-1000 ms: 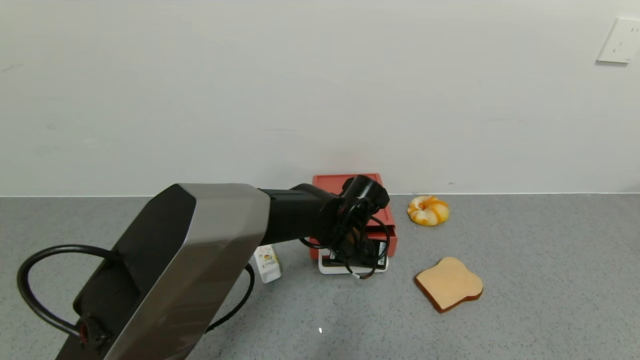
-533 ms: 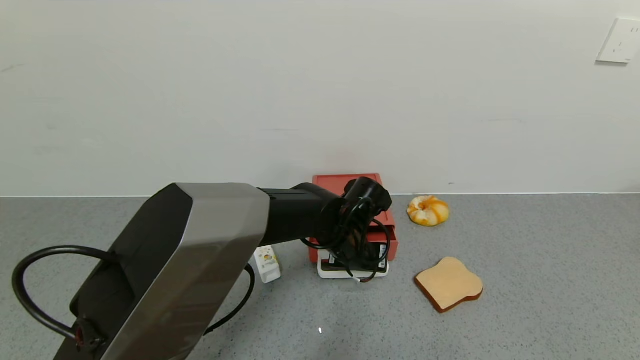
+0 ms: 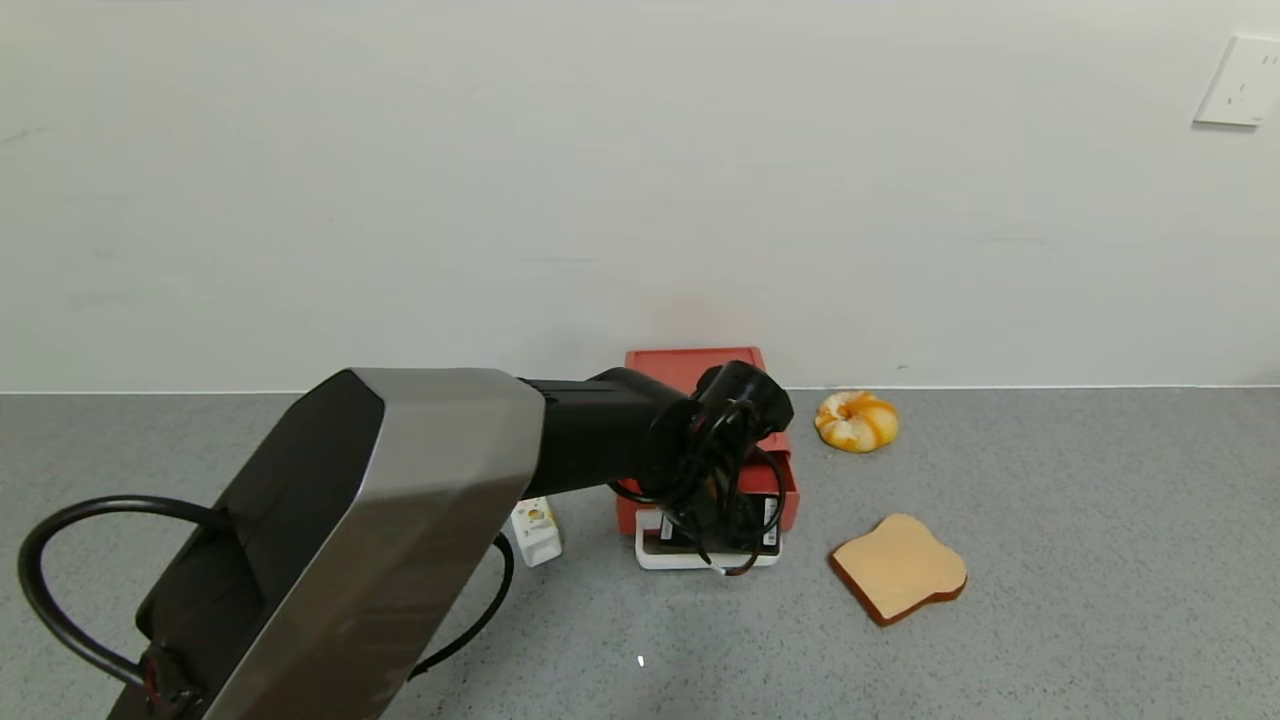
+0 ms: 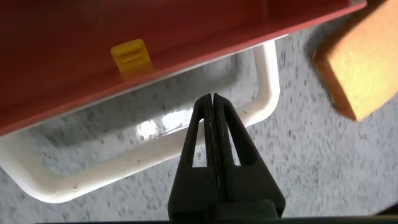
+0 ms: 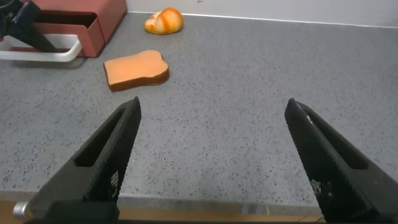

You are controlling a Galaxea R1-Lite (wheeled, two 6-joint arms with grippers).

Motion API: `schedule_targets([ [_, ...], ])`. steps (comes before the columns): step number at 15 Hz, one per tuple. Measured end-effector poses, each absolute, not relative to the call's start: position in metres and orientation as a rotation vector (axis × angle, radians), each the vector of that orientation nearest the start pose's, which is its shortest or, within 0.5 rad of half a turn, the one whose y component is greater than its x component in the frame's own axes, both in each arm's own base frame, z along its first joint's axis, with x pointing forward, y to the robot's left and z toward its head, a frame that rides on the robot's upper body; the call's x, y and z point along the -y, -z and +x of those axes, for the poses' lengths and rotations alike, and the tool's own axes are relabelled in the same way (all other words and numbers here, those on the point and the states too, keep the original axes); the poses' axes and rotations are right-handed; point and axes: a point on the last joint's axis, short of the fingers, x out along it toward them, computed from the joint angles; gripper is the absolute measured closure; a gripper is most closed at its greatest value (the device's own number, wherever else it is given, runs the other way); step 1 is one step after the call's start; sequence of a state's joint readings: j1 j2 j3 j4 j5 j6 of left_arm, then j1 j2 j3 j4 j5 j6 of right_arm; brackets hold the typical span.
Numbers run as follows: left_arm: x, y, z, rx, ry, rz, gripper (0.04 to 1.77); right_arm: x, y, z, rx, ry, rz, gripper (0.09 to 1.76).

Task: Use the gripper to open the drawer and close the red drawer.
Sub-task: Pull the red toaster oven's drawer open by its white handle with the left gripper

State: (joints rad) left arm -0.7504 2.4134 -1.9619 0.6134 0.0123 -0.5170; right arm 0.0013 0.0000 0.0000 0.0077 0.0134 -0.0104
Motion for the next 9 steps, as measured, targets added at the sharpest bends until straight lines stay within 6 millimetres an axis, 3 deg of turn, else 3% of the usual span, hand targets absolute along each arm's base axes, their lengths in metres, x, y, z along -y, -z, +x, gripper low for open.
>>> schedule_targets([
  [9,0.322,-0.104,0.323,-1.184,0.361,-0.05,1.7,0.0,-0.075,-0.023,-0.008,-0.014,-0.01,0.15],
])
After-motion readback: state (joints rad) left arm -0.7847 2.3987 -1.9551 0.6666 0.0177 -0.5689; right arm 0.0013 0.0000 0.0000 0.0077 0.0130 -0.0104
